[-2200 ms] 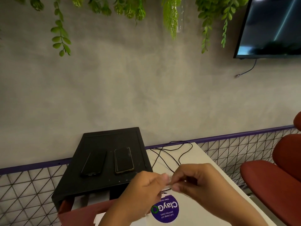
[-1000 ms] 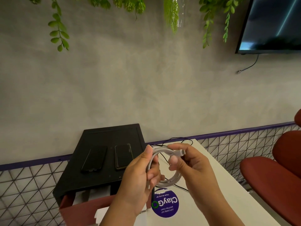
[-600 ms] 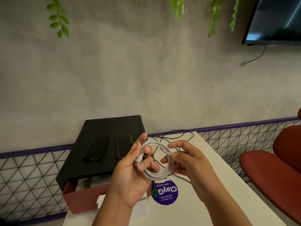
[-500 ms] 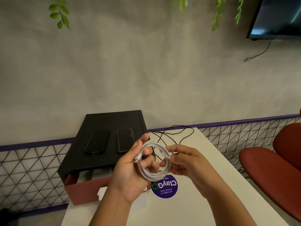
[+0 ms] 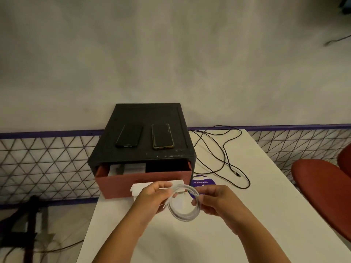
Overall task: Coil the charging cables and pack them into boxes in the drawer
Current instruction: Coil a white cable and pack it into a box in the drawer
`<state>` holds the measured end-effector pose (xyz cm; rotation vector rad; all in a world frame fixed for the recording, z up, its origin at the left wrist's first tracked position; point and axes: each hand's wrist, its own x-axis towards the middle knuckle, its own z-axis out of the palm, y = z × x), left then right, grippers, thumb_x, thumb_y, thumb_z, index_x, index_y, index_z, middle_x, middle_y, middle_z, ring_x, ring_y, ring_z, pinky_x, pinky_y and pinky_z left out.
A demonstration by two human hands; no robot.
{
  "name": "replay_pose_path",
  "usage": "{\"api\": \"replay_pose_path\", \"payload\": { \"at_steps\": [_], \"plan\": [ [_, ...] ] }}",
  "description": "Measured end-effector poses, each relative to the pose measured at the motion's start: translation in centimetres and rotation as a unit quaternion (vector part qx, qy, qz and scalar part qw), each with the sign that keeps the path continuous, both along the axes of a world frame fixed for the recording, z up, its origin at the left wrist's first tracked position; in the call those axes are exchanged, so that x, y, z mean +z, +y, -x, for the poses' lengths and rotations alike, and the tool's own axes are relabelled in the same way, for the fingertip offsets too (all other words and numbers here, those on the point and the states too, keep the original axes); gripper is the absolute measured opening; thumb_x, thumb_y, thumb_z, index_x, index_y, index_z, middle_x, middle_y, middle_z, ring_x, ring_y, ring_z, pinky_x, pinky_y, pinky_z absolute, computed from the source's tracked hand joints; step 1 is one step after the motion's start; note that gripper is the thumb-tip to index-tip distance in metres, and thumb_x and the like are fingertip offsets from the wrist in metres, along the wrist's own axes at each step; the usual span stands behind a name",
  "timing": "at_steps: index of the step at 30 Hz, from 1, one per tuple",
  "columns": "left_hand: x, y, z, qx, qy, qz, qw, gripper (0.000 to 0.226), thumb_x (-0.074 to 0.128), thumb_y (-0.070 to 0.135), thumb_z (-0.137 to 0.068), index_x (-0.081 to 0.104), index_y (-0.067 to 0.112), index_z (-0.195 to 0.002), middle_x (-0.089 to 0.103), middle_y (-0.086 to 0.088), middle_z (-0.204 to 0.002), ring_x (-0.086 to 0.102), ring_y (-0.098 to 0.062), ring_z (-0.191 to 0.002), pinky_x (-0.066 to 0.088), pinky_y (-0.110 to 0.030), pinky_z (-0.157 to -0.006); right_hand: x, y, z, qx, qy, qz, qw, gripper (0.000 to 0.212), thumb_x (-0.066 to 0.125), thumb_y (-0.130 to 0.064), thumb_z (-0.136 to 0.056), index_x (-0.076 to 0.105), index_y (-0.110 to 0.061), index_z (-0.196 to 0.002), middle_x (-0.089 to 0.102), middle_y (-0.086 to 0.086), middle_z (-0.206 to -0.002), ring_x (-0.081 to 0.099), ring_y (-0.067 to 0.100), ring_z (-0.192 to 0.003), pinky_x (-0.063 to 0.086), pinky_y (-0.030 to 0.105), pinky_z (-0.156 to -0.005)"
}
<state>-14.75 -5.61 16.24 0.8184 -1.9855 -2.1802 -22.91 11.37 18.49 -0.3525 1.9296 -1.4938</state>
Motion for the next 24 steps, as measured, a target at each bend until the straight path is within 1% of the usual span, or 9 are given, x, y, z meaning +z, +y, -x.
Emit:
{"api": "replay_pose_path", "payload": {
  "at_steps": [2,5,9,11,12,14,15,18,24],
  "plan": [
    [-1.2,-0.9,-0.6,0.022,-0.015,0.029,0.999,0.012,0.055,0.015,-0.091,0.066,0.020,-0.093,0.066,0.002,-0.079,0.056,-0.013,-0.074,0.045,-0.024,-0.071,-1.3,-0.5,-0.1,-0.013,0.006,-0.021,1.000,0.021,0.057,-0.003,-0.088,0.073,-0.015,-0.083,0.072,0.006,-0.077,0.061,0.010,-0.069,0.050,0.019,-0.064],
    [-3.1,-2.5,-1.4,0.062,-0.046,0.055,0.995,0.012,0.054,0.014,-0.091,0.065,0.020,-0.090,0.066,0.001,-0.088,0.057,-0.014,-0.079,0.045,-0.025,-0.073,-3.0,-1.1,-0.3,-0.033,0.011,-0.051,0.998,0.021,0.058,-0.003,-0.087,0.072,-0.015,-0.077,0.072,0.008,-0.078,0.060,0.016,-0.073,0.051,0.023,-0.067],
    [-6.4,-5.0,-1.7,0.078,-0.096,0.125,0.984,0.013,0.055,0.015,-0.091,0.065,0.018,-0.082,0.064,-0.004,-0.089,0.055,-0.018,-0.082,0.042,-0.026,-0.072,-4.8,-1.6,-0.5,-0.027,0.033,-0.099,0.994,0.018,0.059,-0.004,-0.087,0.072,-0.014,-0.081,0.071,0.007,-0.078,0.061,0.017,-0.073,0.051,0.023,-0.068],
    [-8.1,-6.2,-1.7,0.046,-0.135,0.198,0.970,0.012,0.055,0.017,-0.091,0.066,0.018,-0.095,0.064,-0.006,-0.106,0.056,-0.019,-0.093,0.042,-0.026,-0.078,-5.5,-1.8,-0.5,-0.025,0.037,-0.114,0.993,0.017,0.059,-0.004,-0.087,0.072,-0.014,-0.082,0.070,0.006,-0.077,0.060,0.016,-0.071,0.051,0.021,-0.066],
    [-9.0,-6.8,-1.7,0.022,-0.155,0.245,0.957,0.020,0.055,0.018,-0.091,0.065,0.017,-0.108,0.060,-0.006,-0.120,0.055,-0.019,-0.103,0.043,-0.027,-0.086,-5.8,-1.8,-0.6,-0.025,0.039,-0.121,0.992,0.016,0.059,-0.005,-0.087,0.072,-0.013,-0.082,0.070,0.006,-0.076,0.060,0.015,-0.070,0.050,0.020,-0.063],
    [-10.2,-7.4,-1.8,-0.022,-0.181,0.342,0.922,0.038,0.055,0.020,-0.090,0.054,0.022,-0.128,0.039,-0.003,-0.141,0.041,-0.022,-0.123,0.036,-0.030,-0.102,-6.2,-1.9,-0.5,-0.031,0.043,-0.131,0.990,0.016,0.060,-0.005,-0.086,0.072,-0.013,-0.081,0.070,0.005,-0.074,0.059,0.013,-0.066,0.049,0.016,-0.059],
    [-10.4,-7.3,-1.9,-0.032,-0.178,0.373,0.910,0.043,0.055,0.019,-0.090,0.049,0.027,-0.132,0.029,0.000,-0.146,0.032,-0.023,-0.129,0.031,-0.030,-0.106,-6.3,-1.8,-0.5,-0.036,0.041,-0.133,0.990,0.016,0.060,-0.005,-0.086,0.072,-0.013,-0.080,0.070,0.005,-0.073,0.058,0.012,-0.064,0.049,0.015,-0.057],
    [-10.7,-6.9,-1.8,-0.042,-0.132,0.390,0.910,0.049,0.056,0.011,-0.087,0.047,0.032,-0.131,0.018,0.002,-0.151,0.020,-0.023,-0.133,0.028,-0.033,-0.109,-6.6,-1.6,-0.4,-0.048,0.034,-0.132,0.989,0.015,0.060,-0.005,-0.086,0.073,-0.010,-0.083,0.069,0.003,-0.070,0.057,0.009,-0.060,0.047,0.014,-0.055],
    [-11.4,-6.9,-0.5,-0.024,-0.112,0.358,0.927,0.066,0.063,0.011,-0.083,0.031,0.018,-0.140,0.028,-0.004,-0.145,0.025,-0.024,-0.133,0.032,-0.038,-0.108,-6.7,-1.1,-0.3,-0.066,0.023,-0.111,0.991,0.015,0.061,-0.006,-0.086,0.074,-0.013,-0.081,0.070,0.003,-0.070,0.058,0.010,-0.061,0.048,0.015,-0.058]
  ]
}}
